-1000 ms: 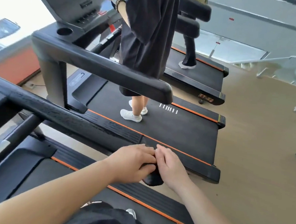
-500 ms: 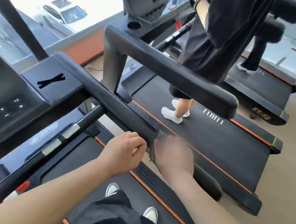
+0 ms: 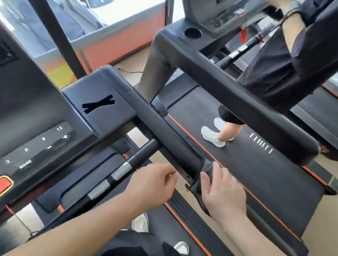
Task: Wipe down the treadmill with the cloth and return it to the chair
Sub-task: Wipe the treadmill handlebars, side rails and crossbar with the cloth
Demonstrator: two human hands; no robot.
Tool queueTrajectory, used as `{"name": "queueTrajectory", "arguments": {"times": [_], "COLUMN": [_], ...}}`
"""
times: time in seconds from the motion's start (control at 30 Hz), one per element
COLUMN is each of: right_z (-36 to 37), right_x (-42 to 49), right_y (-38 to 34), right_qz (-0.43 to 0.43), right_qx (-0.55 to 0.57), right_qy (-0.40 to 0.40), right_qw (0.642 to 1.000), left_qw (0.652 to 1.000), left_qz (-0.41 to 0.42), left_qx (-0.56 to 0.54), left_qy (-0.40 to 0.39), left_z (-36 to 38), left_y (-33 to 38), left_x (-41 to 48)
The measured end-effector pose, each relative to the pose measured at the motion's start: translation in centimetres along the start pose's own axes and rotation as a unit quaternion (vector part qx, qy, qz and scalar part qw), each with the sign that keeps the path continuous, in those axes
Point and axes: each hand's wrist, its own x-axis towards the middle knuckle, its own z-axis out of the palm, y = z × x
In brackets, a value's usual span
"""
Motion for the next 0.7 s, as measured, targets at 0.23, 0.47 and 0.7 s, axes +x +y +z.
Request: {"name": "queueTrajectory", "arguments": {"times": [0.23,0.47,0.7], "right_z": [-2.3,-3.5,-2.0], "right_x": [10.0,15.2,8.3], "right_y": [-11.4,-17.4,-8.4], "right_qz": [-0.041,-0.064,-0.078], "right_qx": [0.050,0.124,0.029], "right_qy": [-0.008,-0.021,-0.020], "right_qw": [0.998,0.990,0.996], "left_qw": [0.998,0.993,0.993], "left_qz": [-0.038,-0.073,-0.013], "left_qx": [0.034,0.054,-0.053], "left_qy": [0.045,0.082,0.108], "left_z": [-5.5,-7.1,-2.9], "left_y": [-3.5,-7.1,-3.0], "left_x": [1.5,0.3,0.3]}}
